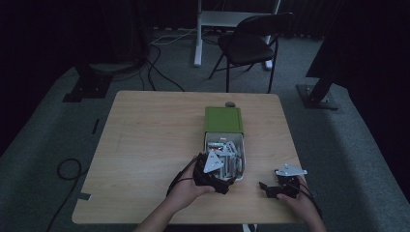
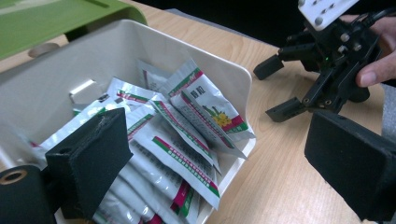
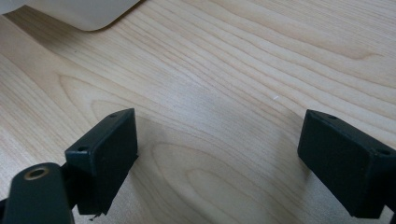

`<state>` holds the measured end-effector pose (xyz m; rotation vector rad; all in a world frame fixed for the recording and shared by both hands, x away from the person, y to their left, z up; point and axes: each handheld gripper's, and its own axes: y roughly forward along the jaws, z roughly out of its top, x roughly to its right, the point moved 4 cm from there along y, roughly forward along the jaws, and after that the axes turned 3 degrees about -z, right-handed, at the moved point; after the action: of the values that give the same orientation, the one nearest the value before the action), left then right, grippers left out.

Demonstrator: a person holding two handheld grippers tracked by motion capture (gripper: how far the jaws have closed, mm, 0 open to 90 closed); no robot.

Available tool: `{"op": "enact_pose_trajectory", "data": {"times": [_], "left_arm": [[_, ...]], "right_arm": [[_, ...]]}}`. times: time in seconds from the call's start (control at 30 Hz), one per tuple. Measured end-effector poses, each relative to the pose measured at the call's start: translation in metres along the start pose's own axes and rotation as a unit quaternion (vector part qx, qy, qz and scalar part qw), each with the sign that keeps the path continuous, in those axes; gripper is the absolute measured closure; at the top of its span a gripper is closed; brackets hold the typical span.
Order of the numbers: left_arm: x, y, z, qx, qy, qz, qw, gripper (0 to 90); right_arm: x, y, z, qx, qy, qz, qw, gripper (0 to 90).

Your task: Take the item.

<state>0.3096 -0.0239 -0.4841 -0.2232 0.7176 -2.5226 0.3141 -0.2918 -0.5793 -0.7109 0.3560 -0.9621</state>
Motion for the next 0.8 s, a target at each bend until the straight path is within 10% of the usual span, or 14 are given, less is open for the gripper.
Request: {"op": "enact_pose_trajectory", "data": {"times": [0.8], "left_arm": [[0.010, 0.030, 0.004, 0.011, 0.001, -0.005, 0.9999, 24.8]], "right_arm": [[0.000, 0.000, 0.000, 0.001, 0.000, 0.000, 1.0000, 11.8]]}}
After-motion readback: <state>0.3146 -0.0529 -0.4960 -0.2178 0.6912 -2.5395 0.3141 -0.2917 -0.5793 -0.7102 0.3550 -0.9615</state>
